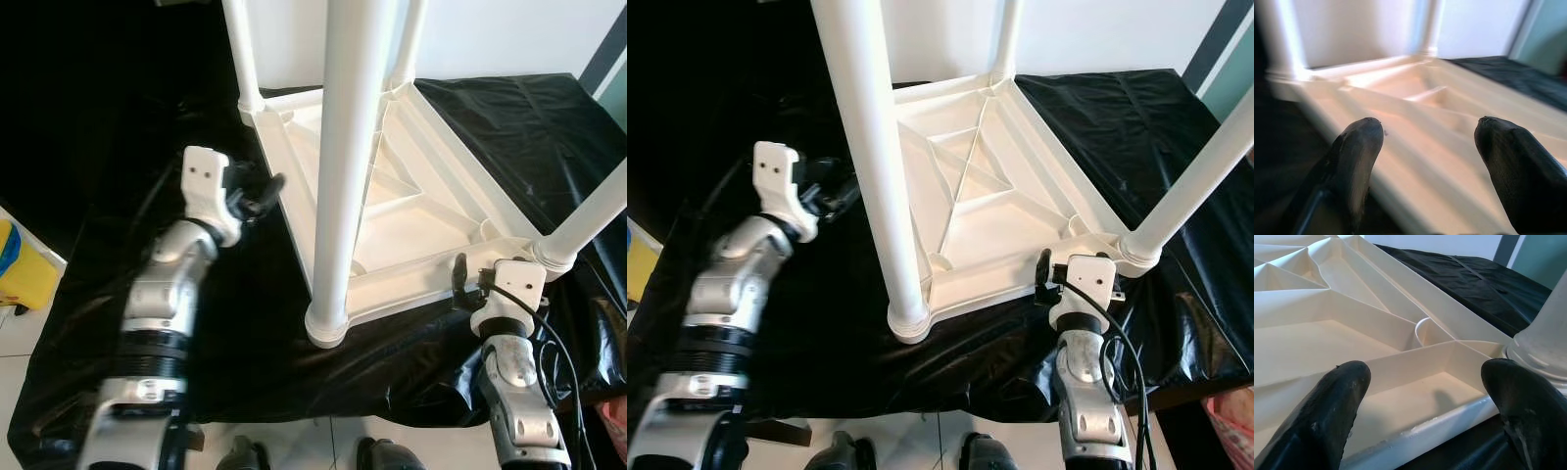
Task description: Building children table
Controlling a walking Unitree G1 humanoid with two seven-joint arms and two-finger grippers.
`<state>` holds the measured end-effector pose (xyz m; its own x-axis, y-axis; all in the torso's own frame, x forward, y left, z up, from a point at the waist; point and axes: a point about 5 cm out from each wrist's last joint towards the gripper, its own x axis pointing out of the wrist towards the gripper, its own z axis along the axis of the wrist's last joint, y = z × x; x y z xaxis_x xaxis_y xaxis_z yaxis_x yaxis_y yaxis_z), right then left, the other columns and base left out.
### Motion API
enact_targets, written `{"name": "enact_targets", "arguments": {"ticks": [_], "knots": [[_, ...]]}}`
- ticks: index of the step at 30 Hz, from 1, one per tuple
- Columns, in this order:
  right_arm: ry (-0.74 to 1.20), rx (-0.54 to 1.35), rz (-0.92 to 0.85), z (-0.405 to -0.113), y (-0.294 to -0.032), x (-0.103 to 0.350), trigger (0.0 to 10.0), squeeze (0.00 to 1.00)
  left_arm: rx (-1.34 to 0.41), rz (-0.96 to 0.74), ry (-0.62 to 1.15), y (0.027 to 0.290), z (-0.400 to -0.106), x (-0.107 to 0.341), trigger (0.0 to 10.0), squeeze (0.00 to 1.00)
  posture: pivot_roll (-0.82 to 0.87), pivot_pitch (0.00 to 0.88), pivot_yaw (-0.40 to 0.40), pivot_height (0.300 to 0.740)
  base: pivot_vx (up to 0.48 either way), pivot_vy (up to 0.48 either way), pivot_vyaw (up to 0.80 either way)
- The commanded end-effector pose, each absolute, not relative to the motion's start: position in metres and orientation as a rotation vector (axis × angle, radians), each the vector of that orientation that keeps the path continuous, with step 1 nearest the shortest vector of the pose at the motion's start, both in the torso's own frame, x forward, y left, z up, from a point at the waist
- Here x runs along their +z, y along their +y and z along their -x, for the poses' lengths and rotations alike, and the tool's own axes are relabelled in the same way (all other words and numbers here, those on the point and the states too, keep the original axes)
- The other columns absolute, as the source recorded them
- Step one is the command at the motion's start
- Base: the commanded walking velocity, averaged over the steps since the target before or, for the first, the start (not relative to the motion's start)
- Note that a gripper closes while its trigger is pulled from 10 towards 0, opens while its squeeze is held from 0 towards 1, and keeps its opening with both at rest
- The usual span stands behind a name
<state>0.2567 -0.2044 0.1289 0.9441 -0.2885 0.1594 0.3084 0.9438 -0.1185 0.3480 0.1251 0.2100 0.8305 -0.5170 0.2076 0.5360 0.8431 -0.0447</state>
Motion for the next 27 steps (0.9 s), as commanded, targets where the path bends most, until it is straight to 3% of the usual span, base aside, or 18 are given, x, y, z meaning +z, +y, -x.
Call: {"name": "enact_targets", "arguments": {"ticks": [1, 11, 19, 27], "knots": [[-0.092, -0.354, 0.168, -0.248, -0.207, 0.12, 10.0, 0.0, -0.771, 0.131, -0.233, 0.107, -0.341, 0.213, 10.0, 0.0, -0.16, 0.153, 0.035, 0.74, 0.0, 0.0, 0.0], [-0.137, -0.505, 0.181, -0.224, -0.213, 0.128, 10.0, 0.0, -1.157, 0.119, -0.21, 0.055, -0.319, 0.204, 10.0, 0.0, -0.2, 0.155, 0.043, 0.74, 0.0, 0.0, 0.0], [-0.005, -0.654, 0.133, -0.216, -0.229, 0.111, 10.0, 0.0, -1.347, 0.193, -0.252, 0.039, -0.294, 0.212, 10.0, 0.0, -0.19, 0.154, 0.039, 0.74, 0.0, 0.0, 0.0], [0.04, -0.567, 0.088, -0.23, -0.222, 0.103, 10.0, 0.0, -1.397, 0.225, -0.263, 0.034, -0.279, 0.215, 10.0, 0.0, -0.18, 0.152, 0.037, 0.74, 0.0, 0.0, 0.0]]}}
